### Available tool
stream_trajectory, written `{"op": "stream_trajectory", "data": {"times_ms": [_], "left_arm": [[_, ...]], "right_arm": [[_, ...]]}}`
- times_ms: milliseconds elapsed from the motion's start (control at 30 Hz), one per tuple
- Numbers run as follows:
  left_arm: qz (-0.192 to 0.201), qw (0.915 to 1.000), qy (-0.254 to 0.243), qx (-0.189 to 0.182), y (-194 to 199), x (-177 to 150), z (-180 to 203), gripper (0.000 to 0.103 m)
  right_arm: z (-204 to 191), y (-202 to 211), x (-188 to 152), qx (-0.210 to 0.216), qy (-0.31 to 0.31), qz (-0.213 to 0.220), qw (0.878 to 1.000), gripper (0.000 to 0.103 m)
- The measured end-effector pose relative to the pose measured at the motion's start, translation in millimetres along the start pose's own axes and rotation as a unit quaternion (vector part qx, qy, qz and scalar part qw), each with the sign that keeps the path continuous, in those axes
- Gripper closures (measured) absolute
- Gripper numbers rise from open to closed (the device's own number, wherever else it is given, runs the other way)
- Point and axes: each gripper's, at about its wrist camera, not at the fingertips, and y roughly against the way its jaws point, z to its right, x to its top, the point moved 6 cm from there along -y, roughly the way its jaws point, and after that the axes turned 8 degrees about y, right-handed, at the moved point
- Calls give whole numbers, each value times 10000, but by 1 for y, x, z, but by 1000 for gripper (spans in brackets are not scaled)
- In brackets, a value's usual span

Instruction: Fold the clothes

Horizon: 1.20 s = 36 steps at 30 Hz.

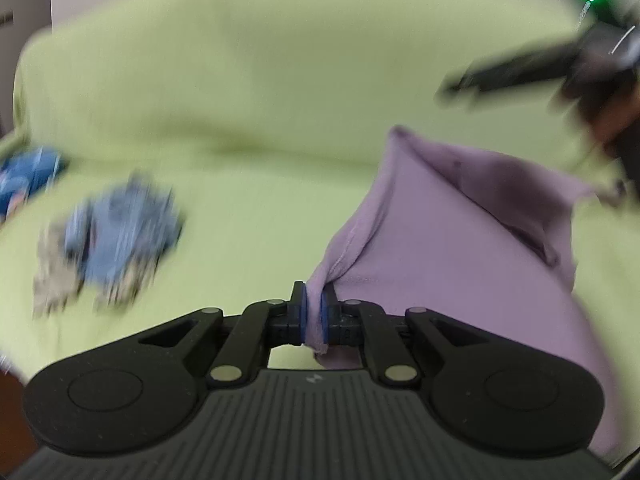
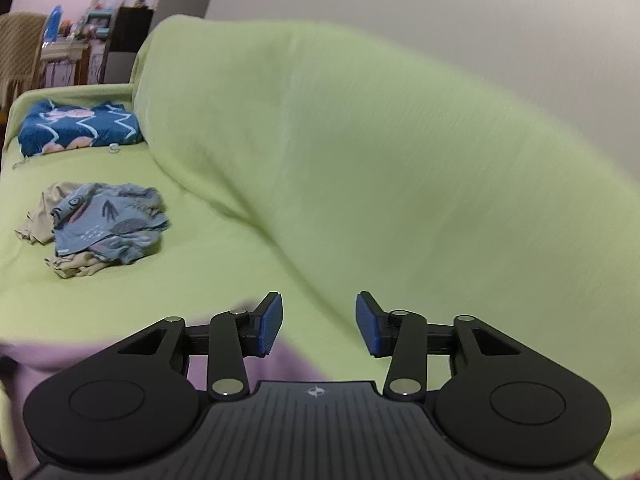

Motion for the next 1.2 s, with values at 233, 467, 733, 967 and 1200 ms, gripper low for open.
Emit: {"op": "stream_trajectory", "data": {"times_ms": [233, 467, 733, 967, 1200], "left_arm": [[31, 9842, -1756, 210, -27, -67, -51, 91], [624, 8967, -4382, 59, 2, -119, -18, 83], [672, 7485, -6598, 41, -16, -178, -18, 75], [1228, 5793, -8048, 403, -49, -224, -35, 68], [1796, 5503, -8126, 680, -68, -225, -30, 89]], "right_arm": [[-34, 112, -146, -280, -778, -332, 9960, 31], [-100, 191, -237, -751, -1327, -1157, 9815, 31], [-147, 209, -227, -739, -840, -1242, 9859, 30], [-171, 209, -233, -621, -677, -1461, 9850, 29], [-197, 201, -250, -891, 314, -1696, 9810, 32]]}}
